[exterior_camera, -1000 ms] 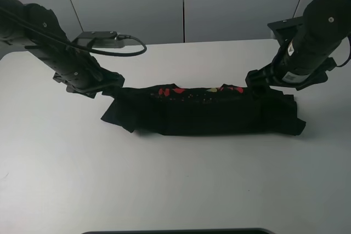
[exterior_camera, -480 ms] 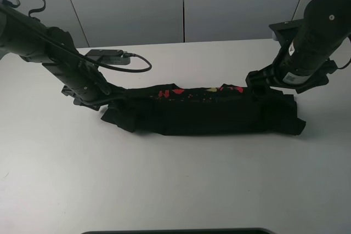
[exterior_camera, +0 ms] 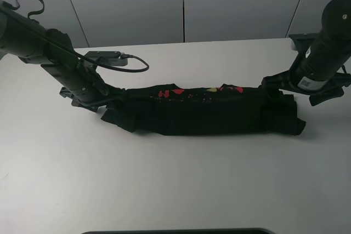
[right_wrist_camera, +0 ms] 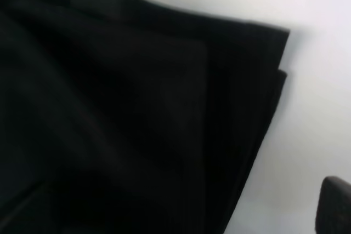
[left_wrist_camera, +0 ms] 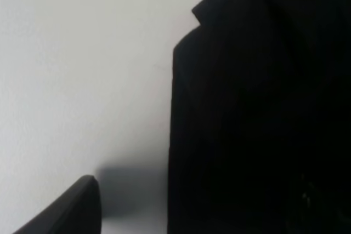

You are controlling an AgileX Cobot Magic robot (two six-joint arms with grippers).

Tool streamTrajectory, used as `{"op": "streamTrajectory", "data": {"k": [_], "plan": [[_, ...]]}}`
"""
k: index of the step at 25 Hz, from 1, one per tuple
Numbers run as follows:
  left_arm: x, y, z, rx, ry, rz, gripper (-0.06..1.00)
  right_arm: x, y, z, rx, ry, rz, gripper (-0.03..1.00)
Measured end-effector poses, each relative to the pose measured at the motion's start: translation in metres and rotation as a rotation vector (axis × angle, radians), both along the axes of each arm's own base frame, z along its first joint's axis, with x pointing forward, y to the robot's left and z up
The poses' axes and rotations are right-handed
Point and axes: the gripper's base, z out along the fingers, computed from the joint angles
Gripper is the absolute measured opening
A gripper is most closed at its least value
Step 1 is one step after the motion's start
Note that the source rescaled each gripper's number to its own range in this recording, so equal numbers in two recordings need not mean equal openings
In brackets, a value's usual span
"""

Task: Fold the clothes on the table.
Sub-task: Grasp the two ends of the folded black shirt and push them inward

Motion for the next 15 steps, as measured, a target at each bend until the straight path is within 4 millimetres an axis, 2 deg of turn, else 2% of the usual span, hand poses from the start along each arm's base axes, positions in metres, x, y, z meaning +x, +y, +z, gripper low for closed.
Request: {"op": "streamTrajectory", "data": {"k": [6,11,15], "plan": [[0.0,0.0,0.0,0.002,0.009,0.0,0.89,0.002,0.004,-0.012,0.054,0.021,-0.032,1.0],[-0.004,0.001,0.001,0.011,0.04,-0.002,0.89,0.002,0.006,-0.012,0.072,0.022,-0.027,1.0],[-0.004,0.001,0.024,-0.016,-0.007,-0.004,0.89,0.002,0.006,-0.007,0.064,0.039,0.007,1.0]]}}
